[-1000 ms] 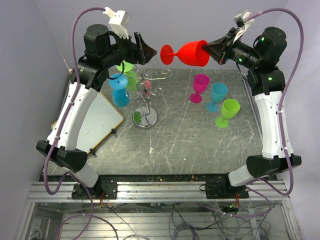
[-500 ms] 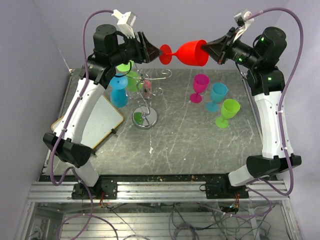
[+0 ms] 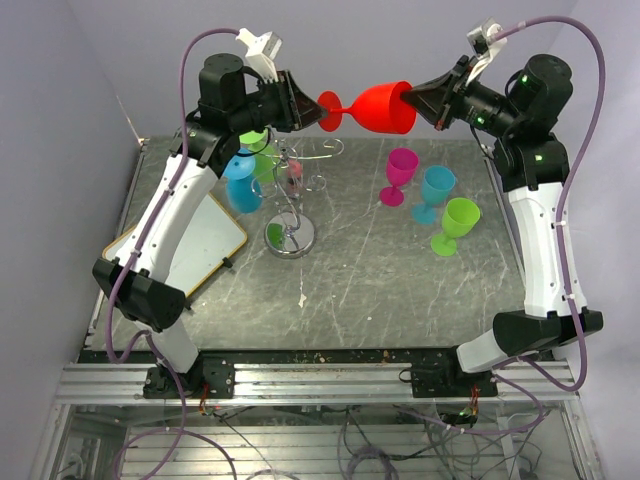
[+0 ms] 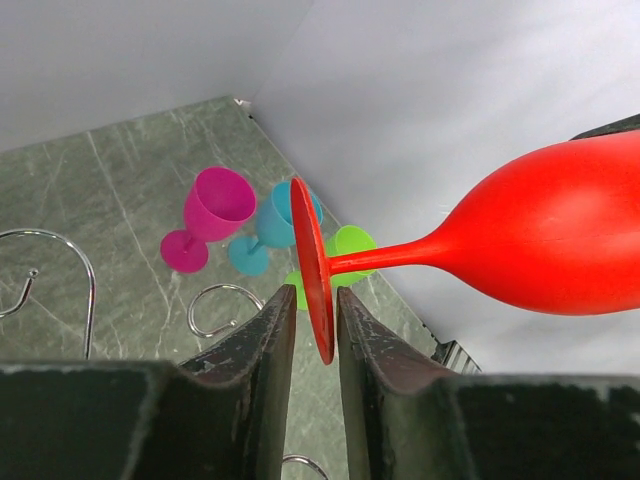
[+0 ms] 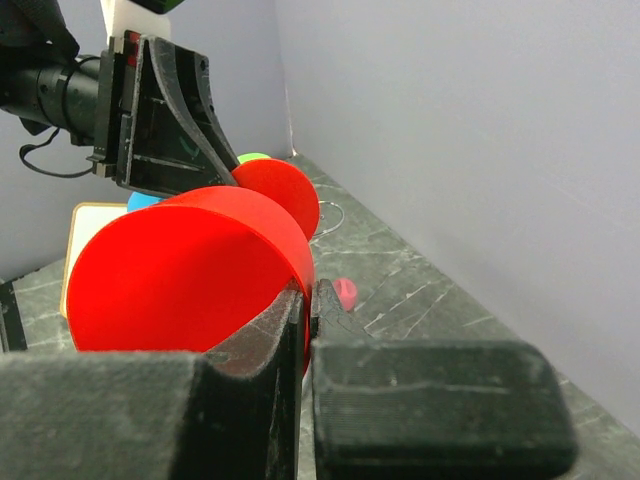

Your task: Place the wine glass upside down on the wine glass rack

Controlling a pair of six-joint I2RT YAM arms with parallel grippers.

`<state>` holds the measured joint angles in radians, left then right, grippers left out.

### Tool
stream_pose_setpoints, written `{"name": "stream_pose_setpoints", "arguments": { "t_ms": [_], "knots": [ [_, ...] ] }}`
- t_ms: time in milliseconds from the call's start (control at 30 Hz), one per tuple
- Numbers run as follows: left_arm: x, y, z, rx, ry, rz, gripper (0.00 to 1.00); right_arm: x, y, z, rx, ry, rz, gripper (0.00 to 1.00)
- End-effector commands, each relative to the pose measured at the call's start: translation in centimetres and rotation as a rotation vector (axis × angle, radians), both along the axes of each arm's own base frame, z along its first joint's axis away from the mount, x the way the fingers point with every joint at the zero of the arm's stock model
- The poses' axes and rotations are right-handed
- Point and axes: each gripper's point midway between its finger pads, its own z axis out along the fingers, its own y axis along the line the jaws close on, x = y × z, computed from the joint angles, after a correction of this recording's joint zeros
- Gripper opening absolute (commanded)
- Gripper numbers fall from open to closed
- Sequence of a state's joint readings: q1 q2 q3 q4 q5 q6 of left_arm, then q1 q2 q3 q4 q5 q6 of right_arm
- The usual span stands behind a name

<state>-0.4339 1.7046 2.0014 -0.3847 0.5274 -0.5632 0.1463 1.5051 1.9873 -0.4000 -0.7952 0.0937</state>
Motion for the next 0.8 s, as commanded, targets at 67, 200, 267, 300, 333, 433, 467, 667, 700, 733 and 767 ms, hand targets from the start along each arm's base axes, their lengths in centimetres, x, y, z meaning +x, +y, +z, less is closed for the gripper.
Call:
{"name": "stream_pose_setpoints", "arguments": {
  "t_ms": [67,200,267,300,333,433,467,667,700,733,767],
  "knots": [
    [-0.5,-1.0,0.8,-0.031,-0.022,-0.051,0.29,-1.2,0.2,1.4,0.014,-0.048,0.019,0.0],
    [-0.6,-1.2,1.0,-0.037,-0.027,-0.06,0.19,-1.1,0.3,1.3,0.013,-0.046,0.022,0.0],
    [-0.7,-1.1,1.2,-0.036,-0.032,-0.058,0.09,-1.2,0.3,1.2,0.011,-0.045,0.026,0.0],
    [-0.7,-1.1,1.3,-0.034,-0.036,-0.056,0.07,-1.2,0.3,1.1,0.009,-0.045,0.029,0.0],
    [-0.6,-1.0,1.4,-0.033,-0.042,-0.052,0.07,-1.2,0.4,1.0,0.007,-0.044,0.033,0.0],
    [-0.9,-0.8,2.0,-0.036,-0.06,-0.047,0.07,-1.3,0.4,0.7,-0.002,-0.044,0.042,0.02],
    [-1.0,-0.7,2.3,-0.037,-0.07,-0.042,0.07,-1.3,0.4,0.6,-0.006,-0.046,0.043,0.05],
    [-1.1,0.4,3.6,-0.013,-0.135,-0.003,0.07,-1.6,0.2,0.4,-0.03,-0.059,0.037,0.27],
    [-1.0,0.6,3.7,-0.009,-0.14,0.006,0.07,-1.6,0.1,0.4,-0.034,-0.062,0.033,0.3],
    [-0.8,0.9,3.8,-0.008,-0.142,0.016,0.07,-1.7,0.1,0.3,-0.039,-0.062,0.029,0.32],
    [-0.6,1.2,3.9,-0.009,-0.144,0.026,0.07,-1.8,0.0,0.2,-0.044,-0.063,0.023,0.35]
  ]
}}
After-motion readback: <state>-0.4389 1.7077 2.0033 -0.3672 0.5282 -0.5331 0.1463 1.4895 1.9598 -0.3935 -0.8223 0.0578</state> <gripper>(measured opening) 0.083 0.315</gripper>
